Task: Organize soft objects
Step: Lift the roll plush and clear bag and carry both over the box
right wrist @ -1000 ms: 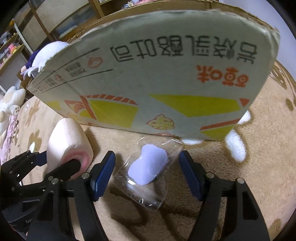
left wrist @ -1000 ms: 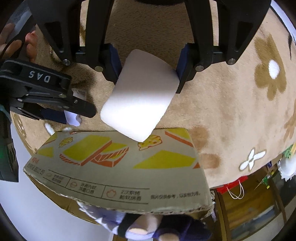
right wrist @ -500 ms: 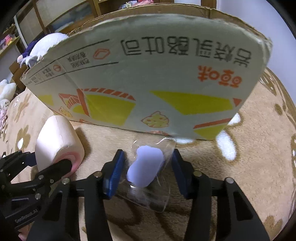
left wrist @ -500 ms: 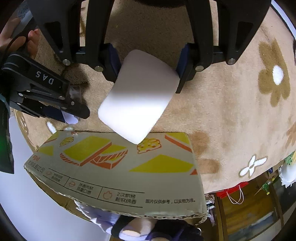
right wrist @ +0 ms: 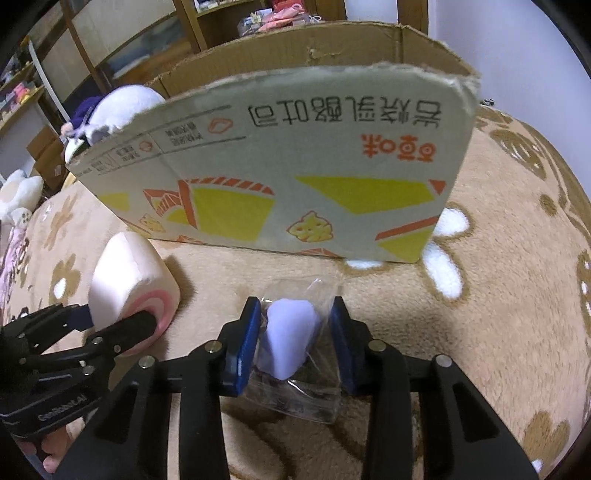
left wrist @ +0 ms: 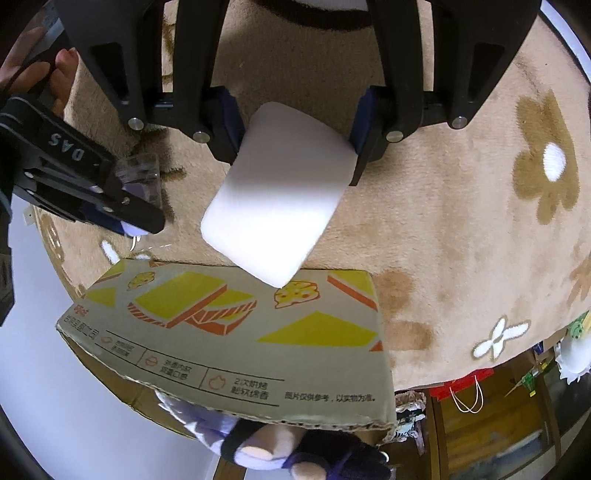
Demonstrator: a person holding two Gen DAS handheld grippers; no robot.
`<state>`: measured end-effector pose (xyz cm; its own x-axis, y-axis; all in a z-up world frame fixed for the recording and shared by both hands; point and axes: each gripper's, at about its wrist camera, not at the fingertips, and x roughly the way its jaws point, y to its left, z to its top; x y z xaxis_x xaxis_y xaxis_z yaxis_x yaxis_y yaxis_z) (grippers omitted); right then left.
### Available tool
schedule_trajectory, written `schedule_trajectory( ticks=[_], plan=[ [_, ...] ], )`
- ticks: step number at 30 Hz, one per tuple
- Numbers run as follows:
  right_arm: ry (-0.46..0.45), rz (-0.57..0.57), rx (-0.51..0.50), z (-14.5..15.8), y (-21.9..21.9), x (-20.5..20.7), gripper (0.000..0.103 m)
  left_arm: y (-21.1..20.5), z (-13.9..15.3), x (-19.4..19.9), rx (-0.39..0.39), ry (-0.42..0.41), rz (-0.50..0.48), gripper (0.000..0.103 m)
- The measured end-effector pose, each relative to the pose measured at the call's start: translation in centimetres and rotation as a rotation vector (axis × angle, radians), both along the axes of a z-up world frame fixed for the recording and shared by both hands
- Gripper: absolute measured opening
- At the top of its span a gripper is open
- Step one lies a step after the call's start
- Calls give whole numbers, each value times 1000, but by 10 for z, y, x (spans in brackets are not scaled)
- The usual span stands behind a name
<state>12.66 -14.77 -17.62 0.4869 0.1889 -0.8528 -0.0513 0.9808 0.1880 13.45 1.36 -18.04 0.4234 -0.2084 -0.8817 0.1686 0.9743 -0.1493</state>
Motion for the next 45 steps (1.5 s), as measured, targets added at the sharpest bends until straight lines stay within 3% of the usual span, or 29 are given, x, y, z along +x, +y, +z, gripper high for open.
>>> schedule_trajectory(
  ticks=[10, 21, 38, 45],
  plan=[
    [-99, -2, 28, 33, -20, -34, 33, -12, 9, -11, 20, -31, -5, 47],
    [-185, -15, 34, 68, -25, -44, 32, -23, 41, -20, 76, -118, -26, 44],
    [-393, -4, 30, 140, -17, -64, 32, -37, 123, -40, 70, -409, -54, 44],
    [-469, -7, 34, 158, -16, -61, 32, -47, 149, -26, 83, -498, -82, 44]
  ],
)
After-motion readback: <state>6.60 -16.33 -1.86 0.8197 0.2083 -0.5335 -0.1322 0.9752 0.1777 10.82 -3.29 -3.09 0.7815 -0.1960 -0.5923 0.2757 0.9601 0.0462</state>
